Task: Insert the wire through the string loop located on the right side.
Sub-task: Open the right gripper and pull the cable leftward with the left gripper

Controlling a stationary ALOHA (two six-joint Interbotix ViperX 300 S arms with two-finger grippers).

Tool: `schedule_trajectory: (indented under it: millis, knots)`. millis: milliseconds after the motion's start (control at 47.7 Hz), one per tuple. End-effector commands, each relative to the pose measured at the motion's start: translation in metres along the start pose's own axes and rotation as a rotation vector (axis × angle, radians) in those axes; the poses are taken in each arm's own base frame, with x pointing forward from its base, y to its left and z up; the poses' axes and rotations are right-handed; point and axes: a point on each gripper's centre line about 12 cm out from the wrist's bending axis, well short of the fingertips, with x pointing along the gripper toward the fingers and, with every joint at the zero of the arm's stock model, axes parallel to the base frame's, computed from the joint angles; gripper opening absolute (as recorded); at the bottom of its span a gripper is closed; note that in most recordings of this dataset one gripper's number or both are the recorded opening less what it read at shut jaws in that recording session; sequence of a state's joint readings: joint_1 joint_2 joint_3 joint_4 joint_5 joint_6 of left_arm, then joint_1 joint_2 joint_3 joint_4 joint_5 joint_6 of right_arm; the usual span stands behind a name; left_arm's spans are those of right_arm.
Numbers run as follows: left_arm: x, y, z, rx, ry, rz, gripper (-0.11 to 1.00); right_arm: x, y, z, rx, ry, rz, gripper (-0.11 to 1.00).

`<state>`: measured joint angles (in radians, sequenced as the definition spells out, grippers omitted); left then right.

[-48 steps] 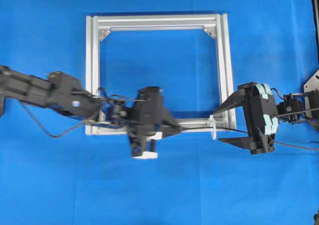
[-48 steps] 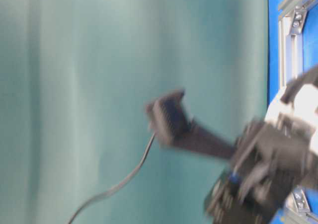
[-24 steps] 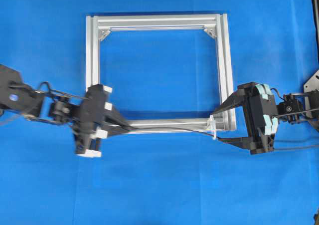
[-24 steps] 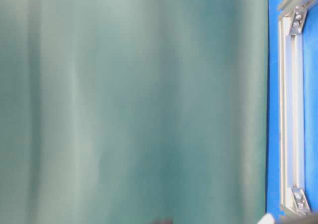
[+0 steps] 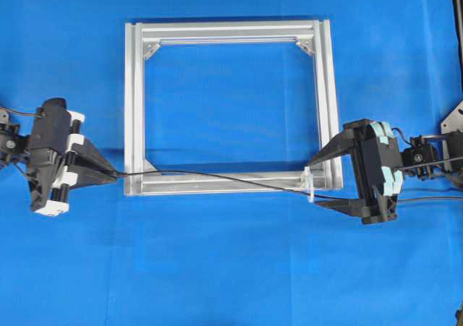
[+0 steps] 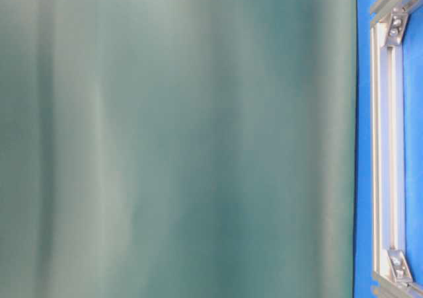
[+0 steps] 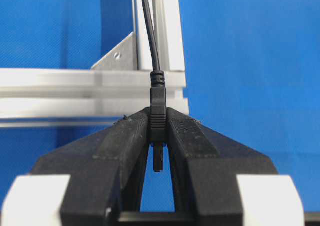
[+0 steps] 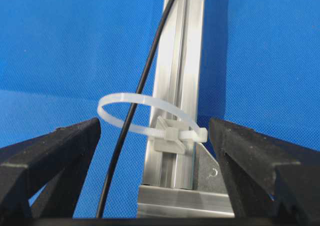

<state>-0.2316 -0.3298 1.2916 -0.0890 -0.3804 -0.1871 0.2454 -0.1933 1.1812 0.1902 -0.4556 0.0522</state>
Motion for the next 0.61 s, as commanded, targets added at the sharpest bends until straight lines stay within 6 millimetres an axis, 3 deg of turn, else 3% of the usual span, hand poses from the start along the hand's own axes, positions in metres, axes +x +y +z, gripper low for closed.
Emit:
schedule_trajectory:
  millis: [0,587]
  knots:
    - [-0.0022,-0.0014,0.0028,0.006,-0.017,-0.007,0.08,0.0001,0.0029,0.0107,-0.001,-0.036,0.010,0.94]
    - [-0.0032,-0.0031,-0.0038,0.012,0.031,-0.010,0.09,0.0003,0.0030,0.0097,-0.001,-0.023,0.009,0.94]
